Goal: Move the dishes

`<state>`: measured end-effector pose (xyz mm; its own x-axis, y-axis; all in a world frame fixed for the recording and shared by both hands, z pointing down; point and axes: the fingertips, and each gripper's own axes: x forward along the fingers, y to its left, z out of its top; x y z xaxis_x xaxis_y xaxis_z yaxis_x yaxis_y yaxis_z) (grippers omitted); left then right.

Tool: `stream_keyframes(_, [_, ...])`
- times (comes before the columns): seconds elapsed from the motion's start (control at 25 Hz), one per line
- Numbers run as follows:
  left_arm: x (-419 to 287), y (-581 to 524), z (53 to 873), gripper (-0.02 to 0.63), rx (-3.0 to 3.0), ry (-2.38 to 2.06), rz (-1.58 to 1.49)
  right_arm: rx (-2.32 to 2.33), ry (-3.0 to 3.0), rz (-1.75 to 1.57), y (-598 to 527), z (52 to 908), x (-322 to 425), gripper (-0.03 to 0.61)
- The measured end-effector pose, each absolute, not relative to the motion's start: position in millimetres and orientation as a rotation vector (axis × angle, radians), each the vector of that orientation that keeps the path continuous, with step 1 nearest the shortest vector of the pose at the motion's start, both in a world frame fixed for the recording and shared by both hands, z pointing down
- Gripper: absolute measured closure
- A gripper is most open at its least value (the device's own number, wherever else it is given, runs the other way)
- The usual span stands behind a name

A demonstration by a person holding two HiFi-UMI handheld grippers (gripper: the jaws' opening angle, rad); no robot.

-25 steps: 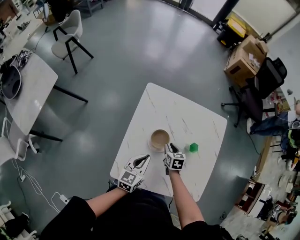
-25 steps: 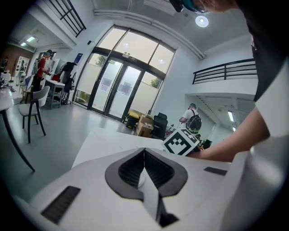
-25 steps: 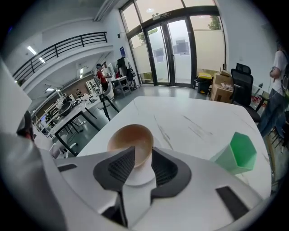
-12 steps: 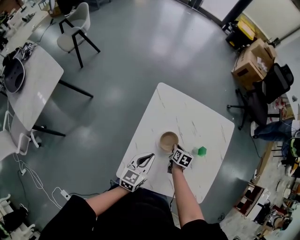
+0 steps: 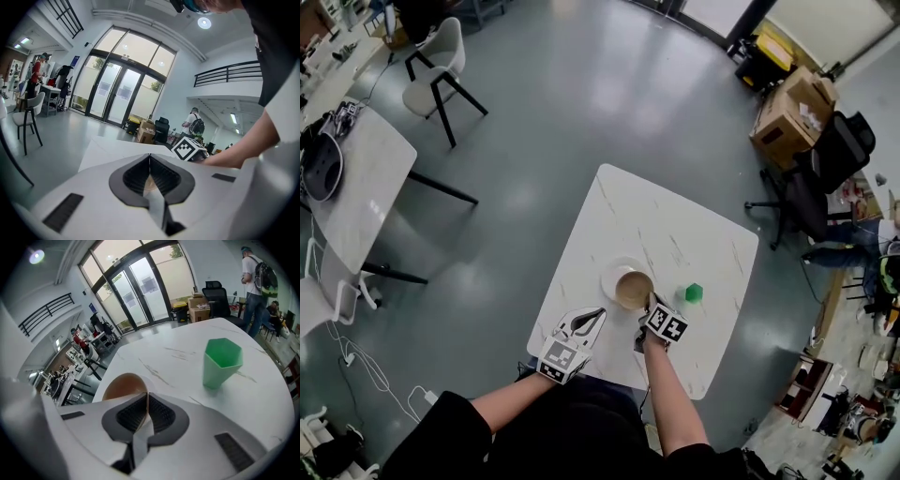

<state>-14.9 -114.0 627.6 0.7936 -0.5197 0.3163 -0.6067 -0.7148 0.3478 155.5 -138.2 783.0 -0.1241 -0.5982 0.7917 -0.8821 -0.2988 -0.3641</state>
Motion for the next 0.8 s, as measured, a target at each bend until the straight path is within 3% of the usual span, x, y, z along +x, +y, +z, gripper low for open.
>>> stream_keyframes(0.44, [53.1,-80.1,614.8,0.597,2.582,-0.747,0.249,2.000,-1.512,1.442,-53.1,786.2,253.6,0.551])
stream_keyframes(0.8, [83.5,-60.1,611.7,0.596,2.575,-0.792,0.276,1.982,-1.521,1.512,-30.5,800.4,289.4,0.549])
